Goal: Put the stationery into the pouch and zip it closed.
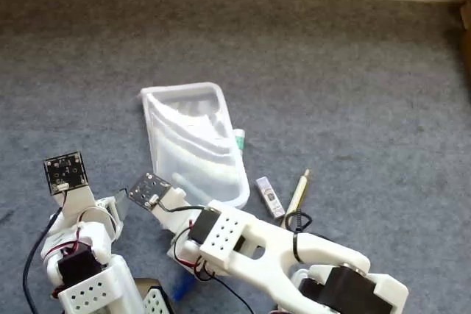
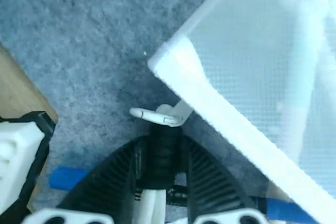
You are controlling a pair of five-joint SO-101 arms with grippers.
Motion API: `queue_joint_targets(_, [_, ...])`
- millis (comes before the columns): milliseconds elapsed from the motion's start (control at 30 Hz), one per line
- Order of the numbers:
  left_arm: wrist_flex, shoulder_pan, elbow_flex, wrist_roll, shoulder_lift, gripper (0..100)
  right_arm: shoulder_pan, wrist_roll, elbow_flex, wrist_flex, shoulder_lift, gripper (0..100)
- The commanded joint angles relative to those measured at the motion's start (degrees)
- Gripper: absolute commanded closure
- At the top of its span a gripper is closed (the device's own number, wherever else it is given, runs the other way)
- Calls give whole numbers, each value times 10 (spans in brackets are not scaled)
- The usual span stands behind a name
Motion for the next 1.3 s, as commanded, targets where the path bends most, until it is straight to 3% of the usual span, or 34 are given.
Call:
queue_joint_targets(0, [-11,-6,-10,4,-9,695,22,11,-36,16,-7,992])
queue_joint_targets(367, [-6,1,-42,7,-9,691,64,13,12,17,-204,992])
queue_joint_targets(767, [65,122,-118,27,-9,691,112,13,80,4,-363,992])
queue_joint_targets(1067, [71,206,-175,89,-9,690,138,13,171,-64,-453,992])
queue_joint_targets(1267, [73,254,-176,91,-9,690,138,12,195,-64,-513,992])
